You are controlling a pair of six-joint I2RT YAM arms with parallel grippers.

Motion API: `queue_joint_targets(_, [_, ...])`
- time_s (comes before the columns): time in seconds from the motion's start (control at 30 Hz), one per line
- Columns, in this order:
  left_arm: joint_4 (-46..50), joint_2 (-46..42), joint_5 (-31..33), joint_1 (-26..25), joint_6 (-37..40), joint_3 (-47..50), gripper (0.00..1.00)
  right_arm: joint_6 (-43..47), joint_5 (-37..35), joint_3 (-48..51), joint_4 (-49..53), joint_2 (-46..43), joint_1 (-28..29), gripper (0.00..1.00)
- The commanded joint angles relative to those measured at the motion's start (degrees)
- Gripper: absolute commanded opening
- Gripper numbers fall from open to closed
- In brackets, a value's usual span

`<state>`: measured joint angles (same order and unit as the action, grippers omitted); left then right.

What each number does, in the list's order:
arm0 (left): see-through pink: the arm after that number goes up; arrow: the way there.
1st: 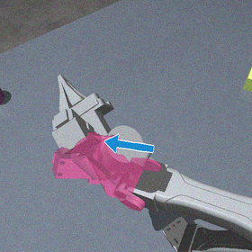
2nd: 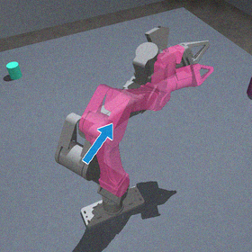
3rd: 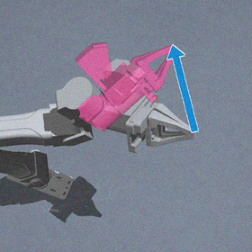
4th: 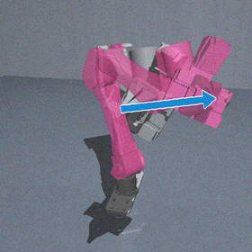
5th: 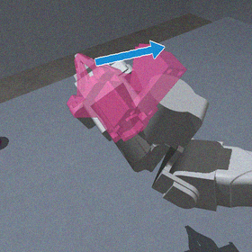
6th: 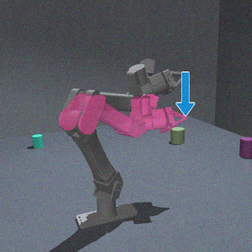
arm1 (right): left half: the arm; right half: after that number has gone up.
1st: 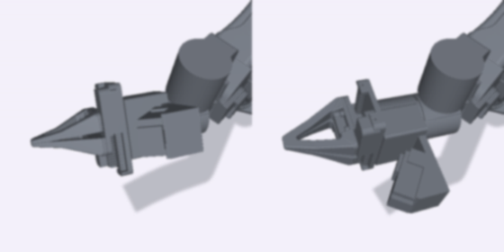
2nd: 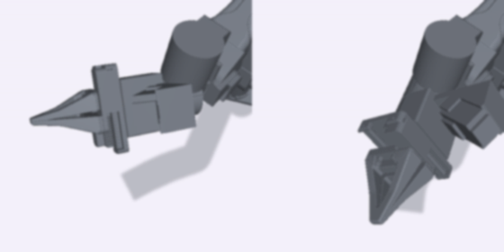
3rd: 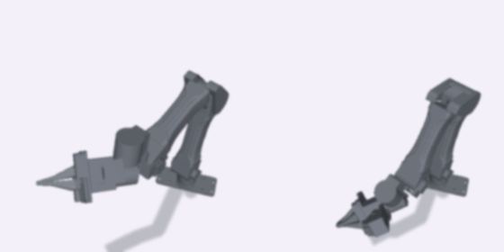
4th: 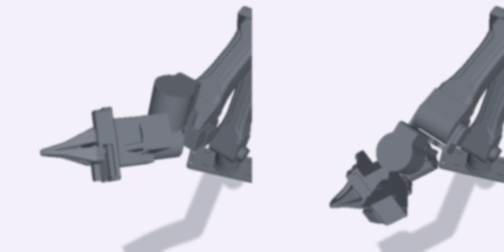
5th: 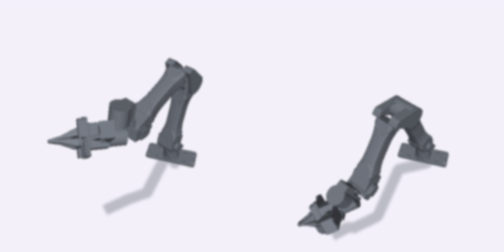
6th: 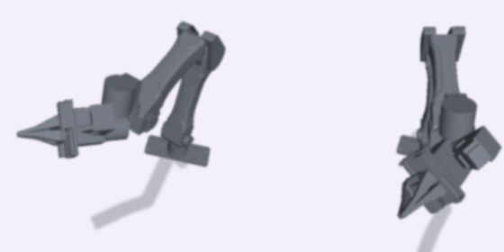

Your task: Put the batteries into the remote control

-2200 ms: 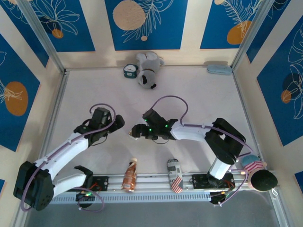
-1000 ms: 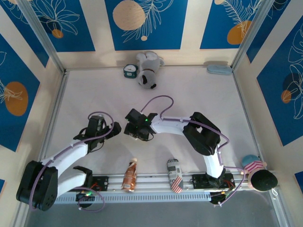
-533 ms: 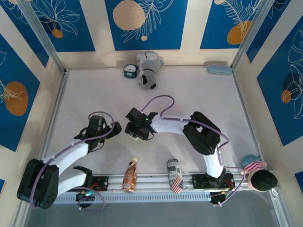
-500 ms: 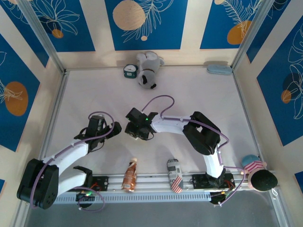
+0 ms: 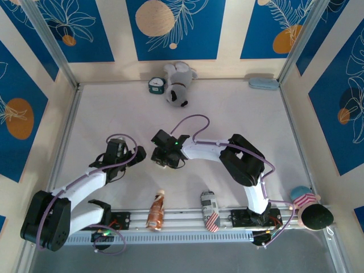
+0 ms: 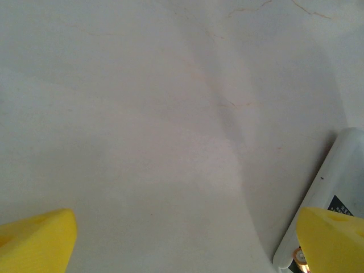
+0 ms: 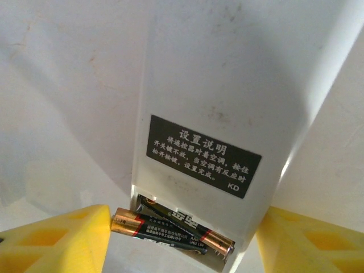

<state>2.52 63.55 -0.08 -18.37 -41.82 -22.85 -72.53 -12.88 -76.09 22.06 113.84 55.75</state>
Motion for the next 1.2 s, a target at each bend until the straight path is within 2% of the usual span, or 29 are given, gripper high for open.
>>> queue_joint_targets(0.0, [-0.24,-0.09,-1.24,0.74,0.60,0.46,0.98,-0.37,0.55,-0.70,0.34,1.73,0.06,0.67])
queue_joint_targets(0.07, [-0.46,-0.12,-1.65,0.78,0.69,0.49,0.98,-0.24,0.49,-0.67,0.74,1.70,0.14,0.66])
queue_joint_targets(0.13, [-0.93,-0.09,-2.12,0.76,0.78,0.60,0.98,0.15,0.40,-0.70,1.00,1.73,0.11,0.62])
queue_joint_targets(0.37, [-1.04,0.17,-2.30,0.79,0.69,0.55,0.98,0.94,0.13,-0.71,1.82,1.56,0.33,0.62])
queue_joint_targets(0.67, [-1.91,0.78,-3.31,0.79,0.60,0.67,0.98,3.36,-0.70,-0.89,2.28,0.47,0.42,0.65])
queue_joint_targets(0.8, [-2.09,1.04,-3.60,0.79,0.51,0.62,0.98,5.63,-0.92,-1.32,2.03,-0.47,0.33,0.69])
queue_joint_targets(1.17, [-3.43,0.35,-5.23,0.79,0.94,1.04,0.97,9.77,1.26,-1.78,2.10,-1.01,0.55,0.76])
